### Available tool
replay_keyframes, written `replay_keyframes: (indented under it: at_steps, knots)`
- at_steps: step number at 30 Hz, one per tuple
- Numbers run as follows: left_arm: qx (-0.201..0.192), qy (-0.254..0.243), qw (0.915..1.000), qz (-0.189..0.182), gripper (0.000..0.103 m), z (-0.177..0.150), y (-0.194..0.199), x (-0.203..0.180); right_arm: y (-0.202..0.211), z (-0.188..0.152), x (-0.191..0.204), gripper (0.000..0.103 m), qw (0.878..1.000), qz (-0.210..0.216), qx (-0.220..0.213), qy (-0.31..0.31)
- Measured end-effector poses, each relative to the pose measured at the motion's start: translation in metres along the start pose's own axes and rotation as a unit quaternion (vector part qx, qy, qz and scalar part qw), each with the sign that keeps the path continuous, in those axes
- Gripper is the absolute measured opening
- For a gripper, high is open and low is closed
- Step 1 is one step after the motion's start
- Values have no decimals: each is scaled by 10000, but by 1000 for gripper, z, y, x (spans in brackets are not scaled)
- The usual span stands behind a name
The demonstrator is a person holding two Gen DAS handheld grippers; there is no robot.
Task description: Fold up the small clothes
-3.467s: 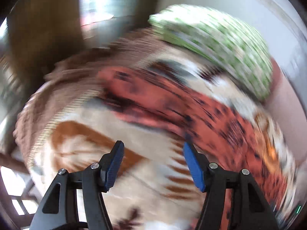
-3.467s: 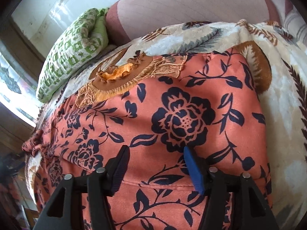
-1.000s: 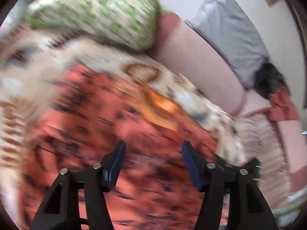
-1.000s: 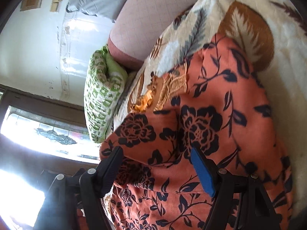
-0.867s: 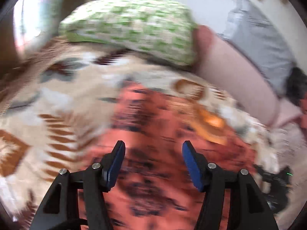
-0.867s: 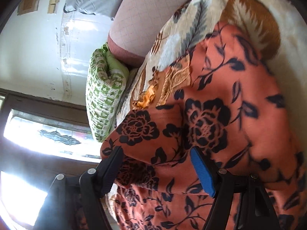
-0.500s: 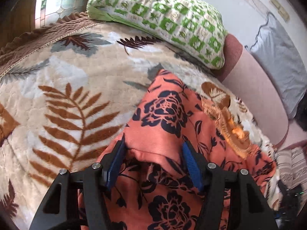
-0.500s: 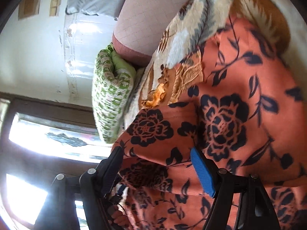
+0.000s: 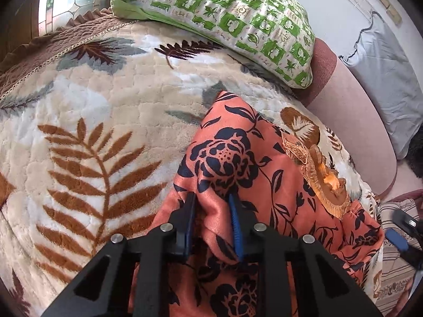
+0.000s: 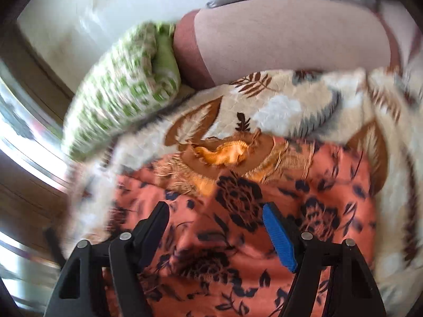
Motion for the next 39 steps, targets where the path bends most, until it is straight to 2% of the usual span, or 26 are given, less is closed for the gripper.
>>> replay_keyframes:
  at_steps: [4,5,6,7,8,10,11,12,13,14,16,19,20,22,23,25,26,27,28,29,30,31,32,33,35,39]
  knots:
    - [70,64,9999,-97,25,1,1,3,-39,4,28,76,9928,-908,675,382]
    - [86,80,9998,-135,25,1,1,4,-63,-1,20,73,9839,-1436,930,510]
    - [104,89,9998,-168,25,1,2,5,-63,-1,20,65,9839,-1436,930,510]
    - [118,115,9996,-211,25,2,2,6,-71,-4,13,32,9808,-1565,1050,499]
    - [121,152,9995,-251,25,2,3,8,-75,-9,2,25,9795,-1569,1196,410]
    - [98,251,9990,-349,25,3,5,10,-72,-19,-28,18,9837,-1135,1397,-14]
    - [70,298,9987,-415,19,3,6,10,-67,-22,-36,13,9847,-1021,1409,-84]
    - [31,328,9984,-462,18,4,7,9,-59,-27,-51,10,9865,-798,1410,-240]
    - [1,322,9984,-470,18,3,8,8,-51,-29,-61,10,9877,-594,1389,-399]
    - [-34,306,9984,-481,18,3,10,7,-40,-30,-74,10,9889,-219,1304,-670]
    - [-110,298,9982,-517,14,3,13,4,-21,-29,-89,10,9882,183,1113,-1032]
    - [-186,303,9984,-448,13,2,16,3,17,-13,-95,9,9882,744,403,-1280]
    - [-201,342,9983,-417,13,2,16,5,34,-5,-94,9,9846,1093,14,-1366]
    - [-181,392,9983,-382,13,2,13,8,60,3,-93,9,9770,1512,-698,-1330]
    - [-149,379,9986,-328,13,2,12,8,78,4,-95,9,9681,1757,-1349,-1171]
    - [-91,362,9990,-241,13,1,8,10,87,-3,-106,9,9575,1873,-1948,-1008]
    - [-65,362,9991,-229,13,1,7,11,61,-17,-135,9,9653,1463,-1932,-974]
    - [-49,368,9991,-218,13,1,6,11,61,-17,-135,9,9653,1463,-1932,-974]
    - [-41,363,9991,-201,13,1,5,11,41,-25,-151,13,9718,1304,-1592,-1148]
    - [-28,352,9992,-184,13,1,5,10,9,-43,-180,13,9722,1347,-882,-1698]
    - [-36,319,9994,-158,13,1,5,10,-4,-58,-197,13,9650,1426,-591,-2119]
    - [-30,309,9994,-136,13,1,5,10,-16,-87,-231,13,9456,1493,-403,-2863]
    - [-47,303,9995,-109,13,1,6,10,-16,-87,-231,13,9456,1493,-403,-2863]
    - [-56,304,9995,-91,13,2,6,11,-17,-101,-246,13,9383,1528,-341,-3082]
    - [-154,273,9995,-60,13,3,10,9,-11,-124,-262,13,9337,1510,-302,-3231]
    - [-613,-1,9981,105,13,6,30,1,13,-134,-275,13,9443,1180,-449,-3039]
Point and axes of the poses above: each gripper's, at about its wrist camera, not at the fingertips, and y roughly against the way its jaws point, x to its left, z to its top, the point moved 4 cm from there along -y, roughly the way its jaws point, and after that the axes turned 6 degrees about -z, right-handed, at the moved point
